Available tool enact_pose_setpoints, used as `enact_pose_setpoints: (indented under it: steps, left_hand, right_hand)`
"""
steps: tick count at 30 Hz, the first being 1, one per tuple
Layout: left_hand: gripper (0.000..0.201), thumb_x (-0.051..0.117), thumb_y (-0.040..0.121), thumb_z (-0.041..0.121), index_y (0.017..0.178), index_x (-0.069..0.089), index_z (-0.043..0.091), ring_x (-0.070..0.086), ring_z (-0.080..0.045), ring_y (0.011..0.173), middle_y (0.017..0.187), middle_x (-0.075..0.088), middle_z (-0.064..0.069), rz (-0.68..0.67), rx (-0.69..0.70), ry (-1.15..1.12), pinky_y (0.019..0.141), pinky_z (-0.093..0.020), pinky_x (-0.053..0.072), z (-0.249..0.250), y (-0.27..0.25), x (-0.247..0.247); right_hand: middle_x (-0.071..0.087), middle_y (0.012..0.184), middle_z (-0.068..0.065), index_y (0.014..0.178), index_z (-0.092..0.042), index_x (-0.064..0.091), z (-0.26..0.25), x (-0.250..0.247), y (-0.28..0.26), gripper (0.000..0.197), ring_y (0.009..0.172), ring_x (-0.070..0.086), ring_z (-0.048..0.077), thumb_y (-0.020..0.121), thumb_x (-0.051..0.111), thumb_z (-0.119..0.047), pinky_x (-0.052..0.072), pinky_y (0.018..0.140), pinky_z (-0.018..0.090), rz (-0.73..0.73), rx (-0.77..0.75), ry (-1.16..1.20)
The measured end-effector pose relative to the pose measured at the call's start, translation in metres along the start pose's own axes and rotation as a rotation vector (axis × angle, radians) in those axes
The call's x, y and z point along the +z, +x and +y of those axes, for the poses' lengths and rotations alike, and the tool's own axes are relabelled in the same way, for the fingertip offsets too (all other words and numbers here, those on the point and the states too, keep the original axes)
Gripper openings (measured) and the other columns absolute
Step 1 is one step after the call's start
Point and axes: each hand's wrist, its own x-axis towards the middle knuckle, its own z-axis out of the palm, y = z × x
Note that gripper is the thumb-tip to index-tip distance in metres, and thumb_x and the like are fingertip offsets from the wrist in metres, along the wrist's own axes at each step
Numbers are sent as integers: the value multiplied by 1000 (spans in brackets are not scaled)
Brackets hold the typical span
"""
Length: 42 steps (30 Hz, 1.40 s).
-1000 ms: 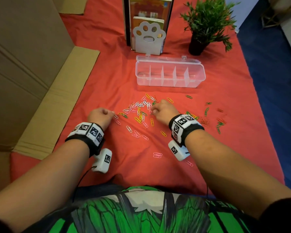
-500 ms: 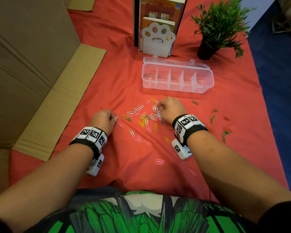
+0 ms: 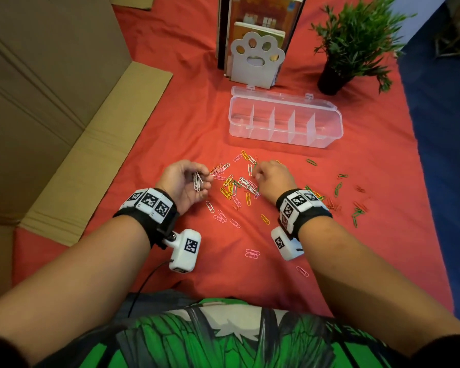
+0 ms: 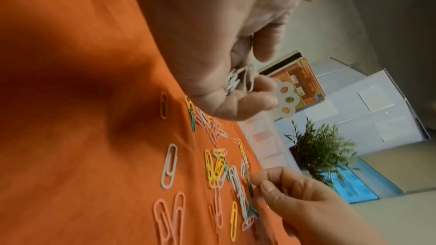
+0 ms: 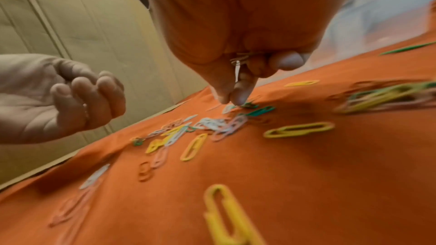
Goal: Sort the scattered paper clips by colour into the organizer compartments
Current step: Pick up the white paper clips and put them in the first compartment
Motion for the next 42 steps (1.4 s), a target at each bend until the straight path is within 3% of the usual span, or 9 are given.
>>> enact_pose_setpoints:
  steps: [5,8,11,17,22,25,32,37,42]
  left_hand:
    - [30,55,88,35,64,57,18,37,-5,36,52,44,0,166,192,647,44,-20,33,-21,28,20]
    - [16,61,85,28,92,71,17,61,-15,73,83,69,-9,115,379,1098,75,-30,49,-29,34,27]
    - [29,60,86,26,113,66,23,61,-23,106,114,69,-5,105,439,1380,89,-28,45,-33,32,34]
    - [24,65,77,16,100,70,19,64,-23,100,104,71,-4,181,413,1478,84,-24,45,-37,27,23]
    - [22,64,76,17,95,71,23,64,-22,94,100,71,-4,181,410,1476,76,-21,42,-30,25,24]
    - [28,62,81,23,108,69,24,61,-24,104,111,68,-8,139,497,1474,88,-25,43,-28,30,37]
    - [27,56,85,24,110,65,20,59,-33,104,108,63,-14,-1,518,1761,88,-36,49,-27,45,61]
    - [24,52,88,25,100,62,7,56,-35,105,111,60,-18,37,489,1859,87,-38,44,-31,47,59]
    - [23,50,87,20,92,64,2,60,-36,97,100,66,-21,53,429,1735,81,-37,45,-29,44,54]
  right_hand:
    - [61,99,10,89,-21,62,30,-3,-12,12,100,57,33,79,58,-21,47,90,38,-42,92,-55]
    - [58,101,9,91,-21,62,40,-5,-18,15,100,56,33,78,55,-17,48,88,38,18,124,-58]
    - [55,101,9,107,-29,63,32,-1,-21,28,104,52,32,81,57,-20,45,92,39,52,7,-10]
    - [50,105,9,128,-37,54,22,12,-28,42,105,46,30,89,51,-18,42,92,36,-18,-116,-90]
    - [54,105,11,112,-24,65,27,2,-26,27,109,48,32,88,52,-21,42,91,35,77,-18,-11]
    - [57,102,11,99,-17,64,11,6,-25,22,107,52,32,86,56,-32,45,90,37,62,-61,-67]
    - [55,111,16,107,-5,55,4,23,-32,24,106,53,37,87,48,-18,44,89,40,56,-105,-188]
    - [57,81,3,91,-15,55,19,7,-30,2,79,54,23,89,53,-15,39,73,28,45,98,270]
    - [45,68,-2,78,-21,54,26,-7,-19,32,55,41,11,87,36,4,37,42,16,0,348,928]
